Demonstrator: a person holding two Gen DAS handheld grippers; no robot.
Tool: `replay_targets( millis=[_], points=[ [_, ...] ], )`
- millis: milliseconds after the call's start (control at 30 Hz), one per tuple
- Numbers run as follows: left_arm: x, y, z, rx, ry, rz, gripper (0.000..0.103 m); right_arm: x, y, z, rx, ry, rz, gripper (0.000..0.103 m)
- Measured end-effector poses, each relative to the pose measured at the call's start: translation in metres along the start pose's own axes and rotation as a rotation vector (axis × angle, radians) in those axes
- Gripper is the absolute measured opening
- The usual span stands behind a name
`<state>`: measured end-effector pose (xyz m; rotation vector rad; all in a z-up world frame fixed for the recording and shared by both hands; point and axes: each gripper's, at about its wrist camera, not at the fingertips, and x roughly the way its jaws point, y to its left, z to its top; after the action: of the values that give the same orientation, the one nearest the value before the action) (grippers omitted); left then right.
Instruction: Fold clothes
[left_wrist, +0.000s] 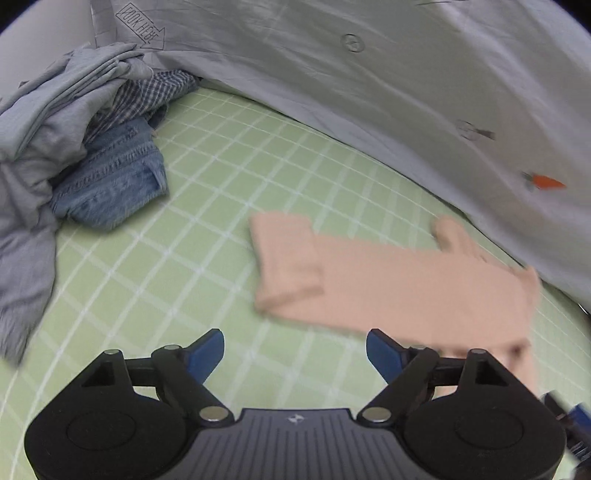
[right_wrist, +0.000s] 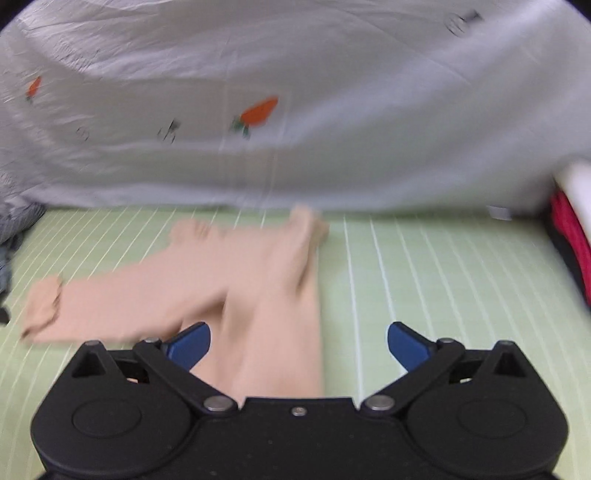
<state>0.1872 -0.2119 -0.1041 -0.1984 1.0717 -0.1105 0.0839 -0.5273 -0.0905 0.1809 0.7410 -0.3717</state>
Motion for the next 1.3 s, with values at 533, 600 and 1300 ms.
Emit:
replay_targets(
  millis=[533,600,1300],
  points=[
    [-0.081,-0.002,-0.117,0.24,0.07,-0.069,0.085,-0.078,0.052,-0.132,0.003,0.182,0.01,0.036],
    [-0.086,0.001,-0.122,0.244,0.07,-0.072,0.085,-0.083,0.053,-0.138,-0.001,0.18,0.016,0.011],
    [-0.098,0.011,-0.14,0.206,0.066,-0.066,0.086,-0.129,0.063,-0.135,-0.061,0.128,0.115,0.085]
  ],
)
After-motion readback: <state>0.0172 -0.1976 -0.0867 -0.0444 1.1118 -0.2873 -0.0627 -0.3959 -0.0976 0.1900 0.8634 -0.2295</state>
